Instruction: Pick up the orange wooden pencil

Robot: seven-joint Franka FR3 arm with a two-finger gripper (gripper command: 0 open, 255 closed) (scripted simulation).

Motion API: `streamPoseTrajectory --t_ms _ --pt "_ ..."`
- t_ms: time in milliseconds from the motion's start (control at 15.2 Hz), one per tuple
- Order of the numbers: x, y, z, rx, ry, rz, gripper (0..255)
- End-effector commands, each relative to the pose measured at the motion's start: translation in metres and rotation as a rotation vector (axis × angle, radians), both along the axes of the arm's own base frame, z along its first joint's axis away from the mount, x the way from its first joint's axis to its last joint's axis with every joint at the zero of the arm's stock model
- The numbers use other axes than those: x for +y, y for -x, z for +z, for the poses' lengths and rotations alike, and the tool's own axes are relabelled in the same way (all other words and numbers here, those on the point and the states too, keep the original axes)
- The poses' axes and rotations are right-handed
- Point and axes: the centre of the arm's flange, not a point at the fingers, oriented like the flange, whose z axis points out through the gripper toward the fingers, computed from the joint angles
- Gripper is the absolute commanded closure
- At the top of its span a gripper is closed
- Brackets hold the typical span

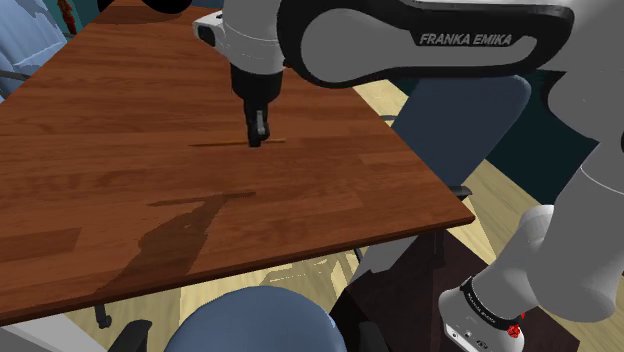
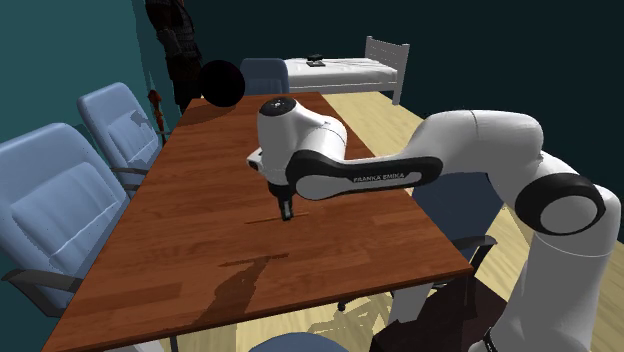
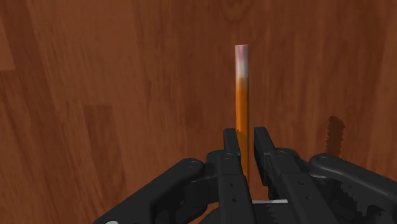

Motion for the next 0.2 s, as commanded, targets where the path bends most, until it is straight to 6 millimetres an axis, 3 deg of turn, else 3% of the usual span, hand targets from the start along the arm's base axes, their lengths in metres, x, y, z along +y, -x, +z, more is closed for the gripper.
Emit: streamPoseTrajectory --t_ms 0,132 --pt "-0.0005 -0.0007 0.0108 0.000 0.000 0.000 255" --pt "-0.0006 -0.0007 0.0116 0.001 0.000 0.000 255"
